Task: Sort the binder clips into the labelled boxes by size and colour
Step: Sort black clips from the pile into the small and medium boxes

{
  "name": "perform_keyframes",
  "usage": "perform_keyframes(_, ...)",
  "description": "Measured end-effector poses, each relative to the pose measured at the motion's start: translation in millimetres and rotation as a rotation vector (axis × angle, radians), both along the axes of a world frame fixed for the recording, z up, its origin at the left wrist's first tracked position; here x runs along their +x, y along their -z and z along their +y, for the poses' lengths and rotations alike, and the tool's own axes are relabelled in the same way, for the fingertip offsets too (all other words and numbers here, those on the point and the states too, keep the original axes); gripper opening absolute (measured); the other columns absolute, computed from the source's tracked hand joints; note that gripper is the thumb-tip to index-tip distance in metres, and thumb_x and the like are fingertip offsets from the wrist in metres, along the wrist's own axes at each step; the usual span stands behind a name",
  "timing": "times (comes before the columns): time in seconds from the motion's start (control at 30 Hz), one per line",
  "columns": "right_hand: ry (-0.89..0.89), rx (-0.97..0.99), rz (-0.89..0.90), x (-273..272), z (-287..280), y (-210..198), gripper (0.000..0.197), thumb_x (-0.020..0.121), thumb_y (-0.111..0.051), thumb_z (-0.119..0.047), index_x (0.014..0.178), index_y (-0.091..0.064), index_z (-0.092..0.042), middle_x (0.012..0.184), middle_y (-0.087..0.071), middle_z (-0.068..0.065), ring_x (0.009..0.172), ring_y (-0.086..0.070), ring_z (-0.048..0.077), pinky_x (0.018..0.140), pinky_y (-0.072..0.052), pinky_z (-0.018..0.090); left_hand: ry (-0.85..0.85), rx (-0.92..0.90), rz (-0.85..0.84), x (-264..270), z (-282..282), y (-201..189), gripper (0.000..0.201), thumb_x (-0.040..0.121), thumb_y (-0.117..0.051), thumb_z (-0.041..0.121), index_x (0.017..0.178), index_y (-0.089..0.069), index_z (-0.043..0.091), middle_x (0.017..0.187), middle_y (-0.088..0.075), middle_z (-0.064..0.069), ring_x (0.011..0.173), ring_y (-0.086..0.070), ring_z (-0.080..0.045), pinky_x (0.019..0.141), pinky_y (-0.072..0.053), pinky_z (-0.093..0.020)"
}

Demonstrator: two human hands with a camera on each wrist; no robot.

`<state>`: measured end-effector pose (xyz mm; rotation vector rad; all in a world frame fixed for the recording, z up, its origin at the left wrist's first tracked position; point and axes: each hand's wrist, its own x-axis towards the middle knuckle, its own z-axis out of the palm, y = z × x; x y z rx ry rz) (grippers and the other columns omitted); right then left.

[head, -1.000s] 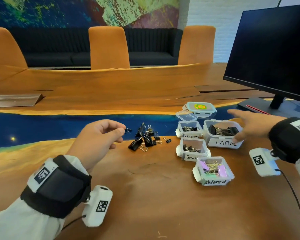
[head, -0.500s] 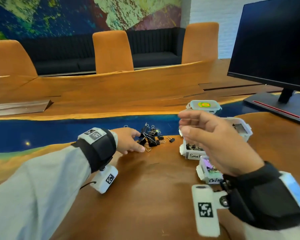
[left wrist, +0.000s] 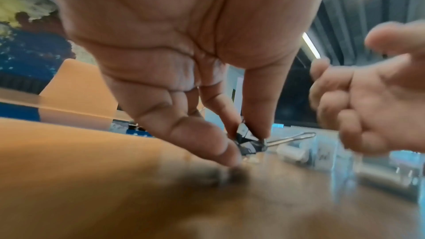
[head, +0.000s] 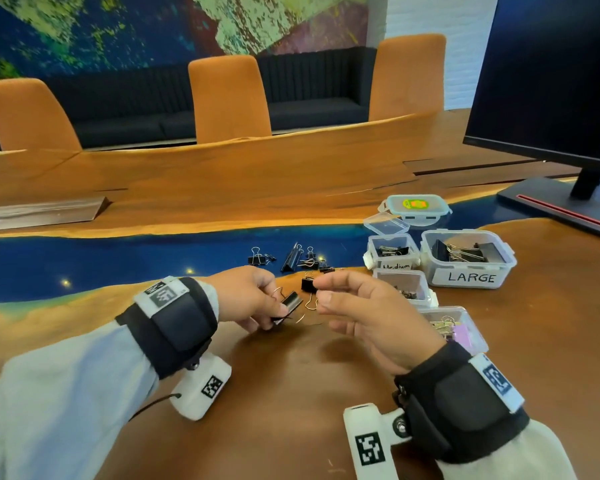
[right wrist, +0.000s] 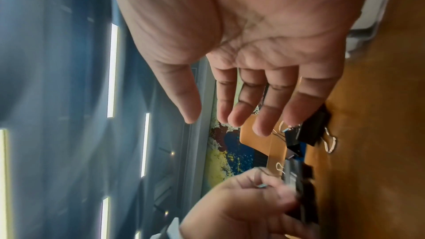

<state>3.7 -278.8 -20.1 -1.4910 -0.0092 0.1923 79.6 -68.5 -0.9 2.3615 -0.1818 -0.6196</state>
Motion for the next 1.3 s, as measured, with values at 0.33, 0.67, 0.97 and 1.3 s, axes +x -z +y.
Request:
perform_keyframes(0.33, 0.072, 0.119, 0.001, 12.2, 18.2, 12.8, 0.021, 0.090, -0.069, -0.018, 0.108, -0.068, -0.007, 0.085, -0.071, 0.006, 0.075, -0.064, 0.014, 0.067, -0.054, 0.029, -0.273, -0.662, 0.030, -35.4, -12.7, 0.5, 0.017, 0.090, -0.073, 0.015, 0.092, -0.057, 0.007, 0.089, -0.073, -0.014, 0.073, -0.070, -0.020, 0.058, -0.054, -0.030)
perform_keyframes(0.67, 0.044, 0.311, 0.017, 20.1, 12.8, 21.4, 0.011, 0.094, -0.056, -0.002, 0.096, -0.067, 0.000, 0.074, -0.065, 0.011, 0.061, -0.058, 0.014, 0.055, -0.053, 0.022, -0.281, -1.259, 0.443, -33.5, 0.0, 19.0, 0.037, 0.079, -0.066, 0.011, 0.113, -0.057, -0.001, 0.090, -0.071, -0.020, 0.069, -0.071, -0.023, 0.051, -0.058, -0.025)
perform_keyframes(0.97, 0.137, 0.204, -0.012, 24.8, 6.0, 17.5, 0.040, 0.072, -0.076, -0.027, 0.111, -0.073, -0.018, 0.092, -0.067, -0.004, 0.086, -0.059, 0.007, 0.078, -0.041, 0.031, -0.179, -1.329, 0.420, -32.1, -2.7, 25.9, 0.039, 0.057, -0.096, 0.014, 0.076, -0.062, 0.014, 0.089, -0.066, -0.018, 0.076, -0.071, -0.027, 0.059, -0.059, -0.029)
perform_keyframes(1.3, 0.116, 0.384, -0.048, 20.4, 13.5, 14.8, 0.087, 0.047, -0.096, -0.045, 0.120, -0.058, -0.016, 0.093, -0.071, 0.010, 0.080, -0.069, 0.018, 0.064, -0.057, 0.027, -0.202, -1.259, 0.195, -35.4, -10.9, 23.5, 0.022, 0.071, -0.070, -0.004, 0.069, -0.066, 0.018, 0.092, -0.071, -0.008, 0.070, -0.065, -0.016, 0.061, -0.057, -0.024)
